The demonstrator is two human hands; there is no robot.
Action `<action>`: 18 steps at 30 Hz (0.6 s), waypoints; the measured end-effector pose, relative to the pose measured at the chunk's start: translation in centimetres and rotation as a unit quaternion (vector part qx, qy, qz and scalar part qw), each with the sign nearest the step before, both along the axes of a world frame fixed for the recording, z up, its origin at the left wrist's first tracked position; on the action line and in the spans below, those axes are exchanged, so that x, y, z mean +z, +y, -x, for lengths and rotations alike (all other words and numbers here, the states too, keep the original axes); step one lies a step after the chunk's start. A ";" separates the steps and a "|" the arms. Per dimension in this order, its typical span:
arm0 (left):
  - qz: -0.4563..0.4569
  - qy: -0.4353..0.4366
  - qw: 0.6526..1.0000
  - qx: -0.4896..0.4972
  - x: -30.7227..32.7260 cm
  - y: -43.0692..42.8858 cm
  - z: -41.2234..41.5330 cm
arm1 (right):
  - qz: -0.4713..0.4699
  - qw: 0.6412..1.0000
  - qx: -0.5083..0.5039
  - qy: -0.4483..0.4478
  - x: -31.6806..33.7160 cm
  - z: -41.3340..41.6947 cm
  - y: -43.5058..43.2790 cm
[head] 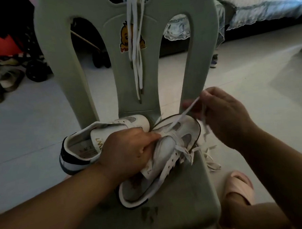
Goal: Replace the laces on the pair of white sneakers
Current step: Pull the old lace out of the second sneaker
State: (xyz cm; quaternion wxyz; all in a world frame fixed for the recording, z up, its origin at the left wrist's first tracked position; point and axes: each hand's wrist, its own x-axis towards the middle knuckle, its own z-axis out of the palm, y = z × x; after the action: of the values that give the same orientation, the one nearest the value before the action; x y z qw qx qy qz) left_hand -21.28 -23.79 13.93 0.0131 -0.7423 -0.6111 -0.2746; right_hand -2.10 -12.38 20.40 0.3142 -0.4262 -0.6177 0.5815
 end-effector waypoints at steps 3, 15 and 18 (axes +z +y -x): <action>-0.001 0.002 1.000 -0.006 0.0 0.1 -0.3 | -0.096 0.972 0.104 -0.186 -0.6 1.2 -1.0; 0.022 -0.005 1.000 -0.003 0.1 0.2 -0.2 | -0.339 0.820 0.193 -0.419 -1.9 2.5 -1.6; 0.022 -0.009 1.000 0.007 0.2 0.0 0.0 | -0.322 0.861 0.104 -0.379 -1.6 1.9 -1.0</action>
State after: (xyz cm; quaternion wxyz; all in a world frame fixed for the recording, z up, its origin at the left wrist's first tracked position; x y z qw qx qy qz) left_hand -21.25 -23.84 14.14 -0.0067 -0.7356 -0.6223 -0.2676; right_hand -3.99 -13.40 18.79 0.1128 -0.4222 -0.8827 0.1731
